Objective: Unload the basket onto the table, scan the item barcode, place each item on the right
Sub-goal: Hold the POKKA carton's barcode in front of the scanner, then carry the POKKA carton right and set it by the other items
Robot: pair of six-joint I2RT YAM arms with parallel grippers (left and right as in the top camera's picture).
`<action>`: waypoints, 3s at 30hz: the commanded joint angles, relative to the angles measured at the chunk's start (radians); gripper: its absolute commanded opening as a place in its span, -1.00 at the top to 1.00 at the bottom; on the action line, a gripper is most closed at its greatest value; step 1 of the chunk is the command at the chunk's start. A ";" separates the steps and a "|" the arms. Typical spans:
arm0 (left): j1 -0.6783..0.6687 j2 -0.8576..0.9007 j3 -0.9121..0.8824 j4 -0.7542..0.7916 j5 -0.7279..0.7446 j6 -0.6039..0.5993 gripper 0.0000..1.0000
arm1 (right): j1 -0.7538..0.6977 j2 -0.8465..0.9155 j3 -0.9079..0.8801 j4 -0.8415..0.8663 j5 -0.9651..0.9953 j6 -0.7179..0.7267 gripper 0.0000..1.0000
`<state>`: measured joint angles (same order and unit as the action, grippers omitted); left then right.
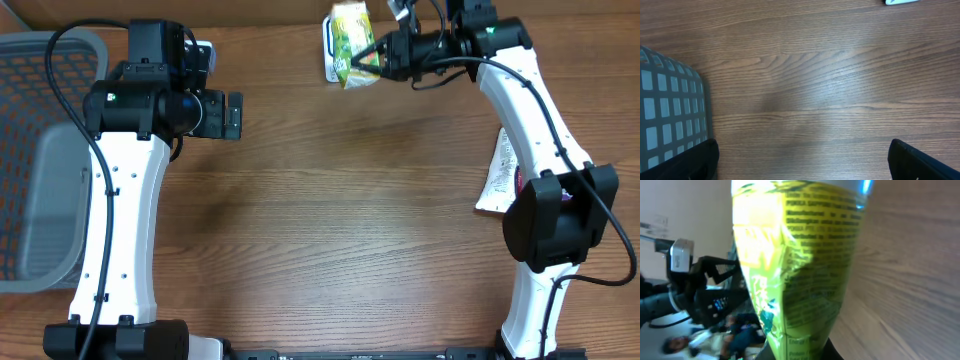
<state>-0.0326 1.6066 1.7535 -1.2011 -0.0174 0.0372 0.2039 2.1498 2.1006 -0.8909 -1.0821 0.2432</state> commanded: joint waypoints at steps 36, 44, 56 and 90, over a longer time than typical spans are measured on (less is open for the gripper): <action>-0.007 -0.003 0.018 0.001 0.010 0.023 -0.99 | 0.298 0.366 0.187 0.643 1.694 -1.266 0.93; -0.007 -0.003 0.018 0.001 0.010 0.023 -0.99 | 0.301 0.366 0.187 0.642 1.665 -1.265 0.93; -0.007 -0.003 0.018 0.001 0.010 0.023 -0.99 | 0.302 0.350 0.187 0.626 1.607 -1.107 0.93; -0.007 -0.003 0.018 0.001 0.010 0.023 -1.00 | -0.096 -0.066 -0.227 -0.342 1.047 0.132 0.93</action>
<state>-0.0326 1.6066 1.7535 -1.2011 -0.0174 0.0372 0.1097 2.0941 1.9442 -1.2541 -0.0963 0.3183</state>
